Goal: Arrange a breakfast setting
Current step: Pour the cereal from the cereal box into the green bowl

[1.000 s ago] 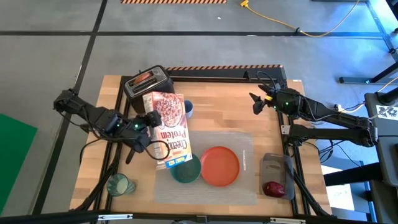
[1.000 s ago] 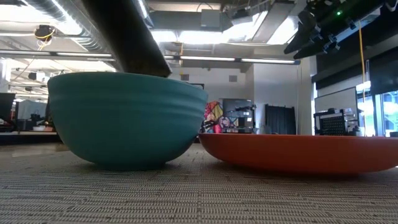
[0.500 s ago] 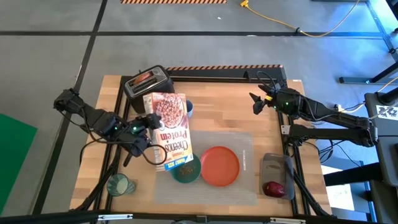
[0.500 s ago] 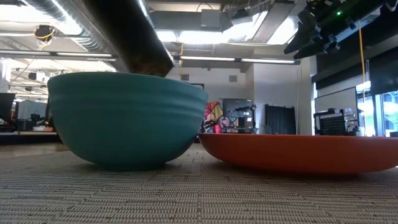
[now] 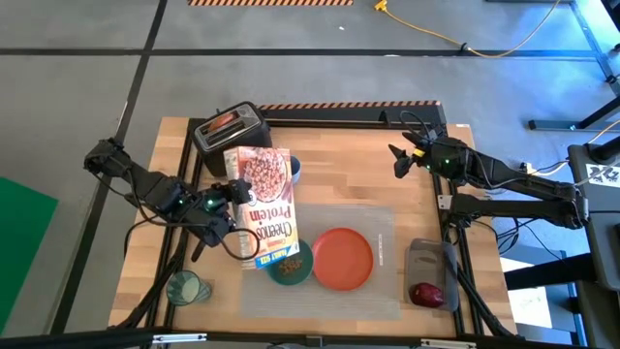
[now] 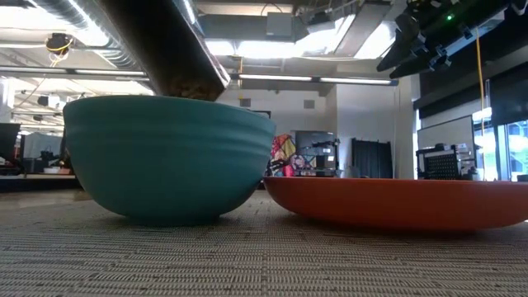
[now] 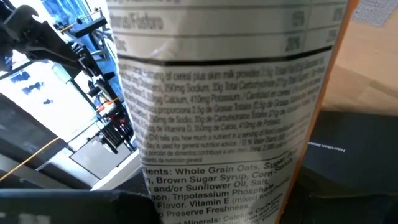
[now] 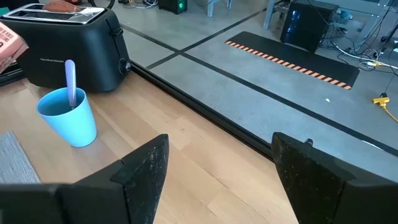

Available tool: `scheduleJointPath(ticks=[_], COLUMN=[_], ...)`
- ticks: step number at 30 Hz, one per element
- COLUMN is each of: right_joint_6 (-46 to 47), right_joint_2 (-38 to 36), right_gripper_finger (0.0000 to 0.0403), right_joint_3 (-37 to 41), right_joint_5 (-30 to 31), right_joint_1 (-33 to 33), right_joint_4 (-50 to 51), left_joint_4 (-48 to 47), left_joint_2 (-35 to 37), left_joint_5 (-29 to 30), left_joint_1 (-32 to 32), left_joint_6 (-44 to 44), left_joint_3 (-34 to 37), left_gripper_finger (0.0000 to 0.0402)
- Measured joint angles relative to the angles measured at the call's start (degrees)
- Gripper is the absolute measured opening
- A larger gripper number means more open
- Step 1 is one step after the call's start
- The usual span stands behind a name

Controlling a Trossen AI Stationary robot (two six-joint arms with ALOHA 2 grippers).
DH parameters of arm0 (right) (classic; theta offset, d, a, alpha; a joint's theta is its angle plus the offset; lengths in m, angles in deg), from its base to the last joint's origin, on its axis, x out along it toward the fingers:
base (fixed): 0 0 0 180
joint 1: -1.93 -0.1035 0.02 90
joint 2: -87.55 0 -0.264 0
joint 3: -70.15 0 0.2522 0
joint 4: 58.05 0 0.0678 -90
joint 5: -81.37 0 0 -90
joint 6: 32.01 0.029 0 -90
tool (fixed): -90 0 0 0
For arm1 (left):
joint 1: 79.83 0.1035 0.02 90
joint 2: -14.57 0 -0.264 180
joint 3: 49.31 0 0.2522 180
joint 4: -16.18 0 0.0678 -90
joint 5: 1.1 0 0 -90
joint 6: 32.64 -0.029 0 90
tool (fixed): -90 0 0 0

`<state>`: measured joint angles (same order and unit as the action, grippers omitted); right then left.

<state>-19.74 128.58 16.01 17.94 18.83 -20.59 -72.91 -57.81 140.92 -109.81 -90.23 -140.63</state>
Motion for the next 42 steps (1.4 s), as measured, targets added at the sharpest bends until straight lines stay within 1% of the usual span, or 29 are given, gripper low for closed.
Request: scheduleJointPath(ticks=[4,7,11,28,42], right_joint_6=[0.0,0.1,0.2,0.5,0.9], right_joint_2=[0.0,0.0,0.0,0.0,0.0], right_gripper_finger=[0.0273,0.0273,0.0273,0.0273,0.0273], right_joint_3=[0.0,0.0,0.0,0.0,0.0], right_joint_5=[0.0,0.0,0.0,-0.2,-0.2], right_joint_1=[0.0,0.0,0.0,0.0,0.0], right_joint_4=[0.0,0.0,0.0,0.1,0.4], left_joint_4=[0.6,-0.5,-0.8,-0.7,-1.8], left_joint_2=[-1.1,-2.0,-2.1,-2.5,-2.6], left_joint_5=[-0.4,0.5,1.5,1.5,1.5], left_joint_1=[-0.2,-0.2,0.3,-1.0,-0.5], left_joint_6=[0.0,0.1,0.6,2.0,3.6], left_joint_3=[0.0,0.0,0.0,0.0,0.0], left_gripper_finger=[0.0166,0.0166,0.0166,0.0166,0.0166])
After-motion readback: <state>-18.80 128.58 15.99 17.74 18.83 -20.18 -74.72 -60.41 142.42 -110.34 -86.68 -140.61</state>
